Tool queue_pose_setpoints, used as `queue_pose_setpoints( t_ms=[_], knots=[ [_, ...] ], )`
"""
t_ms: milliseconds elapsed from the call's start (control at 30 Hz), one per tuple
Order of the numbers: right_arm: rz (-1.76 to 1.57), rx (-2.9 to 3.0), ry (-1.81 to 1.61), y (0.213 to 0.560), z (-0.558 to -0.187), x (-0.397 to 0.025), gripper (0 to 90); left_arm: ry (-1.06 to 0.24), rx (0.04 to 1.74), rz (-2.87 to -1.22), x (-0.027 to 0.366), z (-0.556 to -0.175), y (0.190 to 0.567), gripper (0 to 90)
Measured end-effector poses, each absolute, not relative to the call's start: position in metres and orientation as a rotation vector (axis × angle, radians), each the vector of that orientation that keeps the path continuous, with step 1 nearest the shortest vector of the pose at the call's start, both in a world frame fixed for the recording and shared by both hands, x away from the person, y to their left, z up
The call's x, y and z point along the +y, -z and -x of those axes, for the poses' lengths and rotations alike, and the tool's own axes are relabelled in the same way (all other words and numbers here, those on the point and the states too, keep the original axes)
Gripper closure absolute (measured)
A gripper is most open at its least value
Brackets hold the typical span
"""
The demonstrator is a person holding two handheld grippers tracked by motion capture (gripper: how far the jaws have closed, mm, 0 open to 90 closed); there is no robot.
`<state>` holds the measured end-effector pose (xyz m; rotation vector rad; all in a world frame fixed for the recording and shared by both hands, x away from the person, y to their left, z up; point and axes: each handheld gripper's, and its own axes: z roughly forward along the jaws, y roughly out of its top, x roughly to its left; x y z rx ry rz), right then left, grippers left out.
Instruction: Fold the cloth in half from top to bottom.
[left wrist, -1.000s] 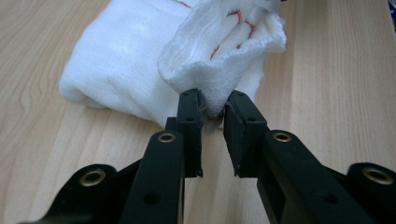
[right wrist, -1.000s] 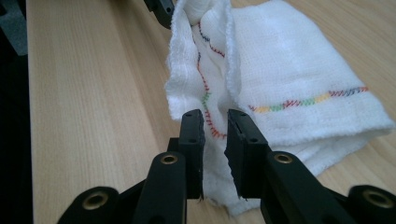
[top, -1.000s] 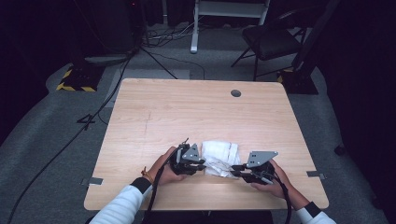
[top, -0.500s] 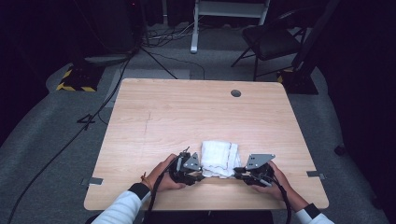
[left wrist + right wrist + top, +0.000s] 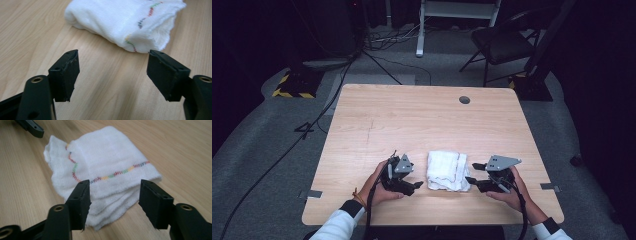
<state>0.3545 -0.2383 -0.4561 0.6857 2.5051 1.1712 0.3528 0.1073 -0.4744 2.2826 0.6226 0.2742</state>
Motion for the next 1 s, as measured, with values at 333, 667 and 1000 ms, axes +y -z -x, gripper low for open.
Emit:
queue_pose_setpoints(
  t_ms=[333,667,1000],
  knots=[
    [-0.591,2.580,-1.130,0.472,-0.357,-0.192,34.5,-0.305,0.703,-2.330,0.140,-0.341,0.485,19.0],
    [-0.649,2.653,-1.083,0.491,-0.368,-0.183,34.2,-0.326,0.806,-2.349,0.180,-0.341,0.494,18.8],
    [-0.680,2.642,-1.063,0.491,-0.394,-0.185,34.9,-0.308,0.862,-2.278,0.210,-0.344,0.501,17.1]
  ],
)
